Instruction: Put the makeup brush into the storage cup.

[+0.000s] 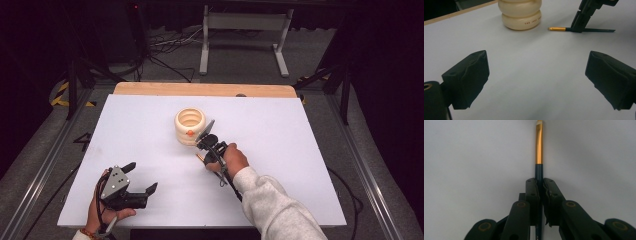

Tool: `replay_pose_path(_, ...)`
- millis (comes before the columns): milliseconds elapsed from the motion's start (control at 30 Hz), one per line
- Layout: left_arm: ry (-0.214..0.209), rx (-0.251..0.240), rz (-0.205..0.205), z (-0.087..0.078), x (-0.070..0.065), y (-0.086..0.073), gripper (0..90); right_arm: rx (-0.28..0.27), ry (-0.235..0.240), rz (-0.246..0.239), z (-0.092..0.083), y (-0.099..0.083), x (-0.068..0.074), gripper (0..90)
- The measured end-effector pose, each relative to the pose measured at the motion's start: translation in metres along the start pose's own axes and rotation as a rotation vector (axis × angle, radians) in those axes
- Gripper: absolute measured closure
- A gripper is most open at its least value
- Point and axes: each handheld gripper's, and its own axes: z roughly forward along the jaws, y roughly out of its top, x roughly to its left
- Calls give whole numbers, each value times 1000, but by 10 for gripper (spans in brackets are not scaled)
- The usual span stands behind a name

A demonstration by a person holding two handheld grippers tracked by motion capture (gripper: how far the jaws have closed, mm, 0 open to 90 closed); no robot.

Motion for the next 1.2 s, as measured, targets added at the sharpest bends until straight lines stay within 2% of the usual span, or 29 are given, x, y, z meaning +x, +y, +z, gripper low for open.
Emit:
replay_pose_path(67,-3,4,-4,1,0,0,61,-12,7,-7,0,-1,-1,838)
replay_pose_path(233,-1,7,3,2,0,0,60,-32,-11,-50,-1,-5,1,840)
replay_pose_path(400,1,10,2,3,0,-1,58,-94,-15,-71,-5,-12,-3,840)
replay_pose_path(500,2,10,5,3,0,-1,58,-137,7,-79,-12,-18,-7,840)
replay_pose_path(633,0,11,3,4,0,-1,58,-227,14,-67,-23,-26,-17,840)
replay_pose_path(767,-1,7,7,4,1,-1,58,-296,18,-81,-32,-34,-20,840)
replay_pose_path(800,1,9,8,4,2,-1,58,-333,28,-87,-36,-38,-21,840)
replay_pose_path(833,1,9,8,4,2,-1,58,-333,28,-87,-36,-38,-21,840)
replay_pose_path(867,-1,9,5,4,1,-1,58,-362,45,-81,-38,-41,-23,840)
replay_pose_path(1000,-2,-1,-12,4,2,0,58,-450,64,-111,-45,-50,-25,840)
replay_pose_path(1067,-1,7,1,4,3,0,58,-497,57,-120,-49,-54,-25,840)
replay_pose_path(1200,-9,-3,-4,4,3,-1,54,-580,84,-150,-53,-61,-26,840)
